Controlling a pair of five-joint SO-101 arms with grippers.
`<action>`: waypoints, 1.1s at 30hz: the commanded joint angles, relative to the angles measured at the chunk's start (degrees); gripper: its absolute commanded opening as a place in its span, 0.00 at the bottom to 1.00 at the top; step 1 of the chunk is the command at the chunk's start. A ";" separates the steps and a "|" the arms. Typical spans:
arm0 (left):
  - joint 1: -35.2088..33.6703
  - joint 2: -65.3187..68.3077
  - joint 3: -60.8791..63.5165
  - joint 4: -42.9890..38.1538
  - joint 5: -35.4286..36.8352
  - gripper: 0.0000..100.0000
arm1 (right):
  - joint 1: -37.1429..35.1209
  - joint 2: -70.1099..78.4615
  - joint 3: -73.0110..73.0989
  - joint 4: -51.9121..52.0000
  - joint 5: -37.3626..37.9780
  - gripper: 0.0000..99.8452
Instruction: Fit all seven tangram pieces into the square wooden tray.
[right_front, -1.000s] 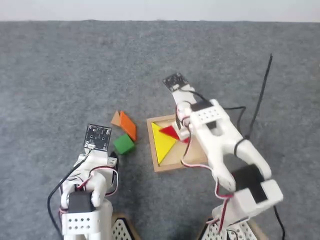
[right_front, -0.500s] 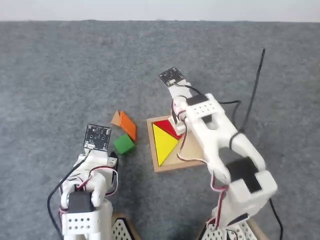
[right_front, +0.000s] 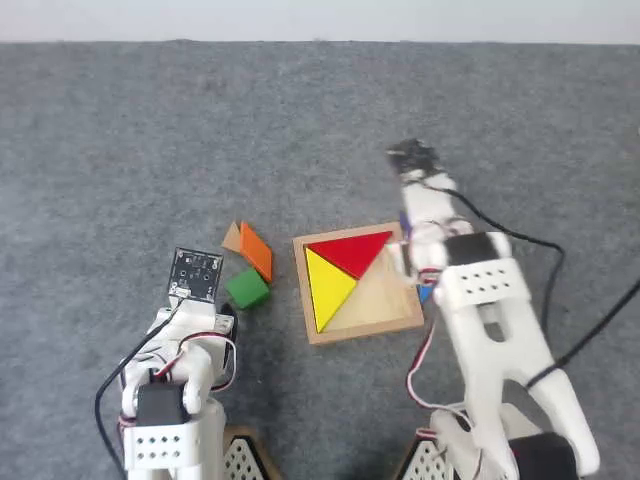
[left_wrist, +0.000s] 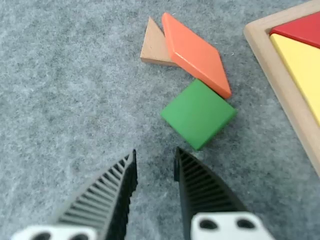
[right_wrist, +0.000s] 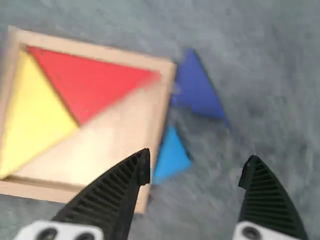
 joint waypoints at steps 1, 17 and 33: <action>-0.35 -1.05 -0.48 0.35 0.88 0.12 | 2.59 -2.86 3.25 -3.47 2.02 0.30; -0.35 -1.05 -0.48 0.35 0.88 0.12 | 6.02 -6.46 10.29 -8.13 -0.97 0.30; 6.15 -1.05 -0.48 0.35 1.05 0.12 | 23.25 -31.87 29.63 -2.68 8.26 0.02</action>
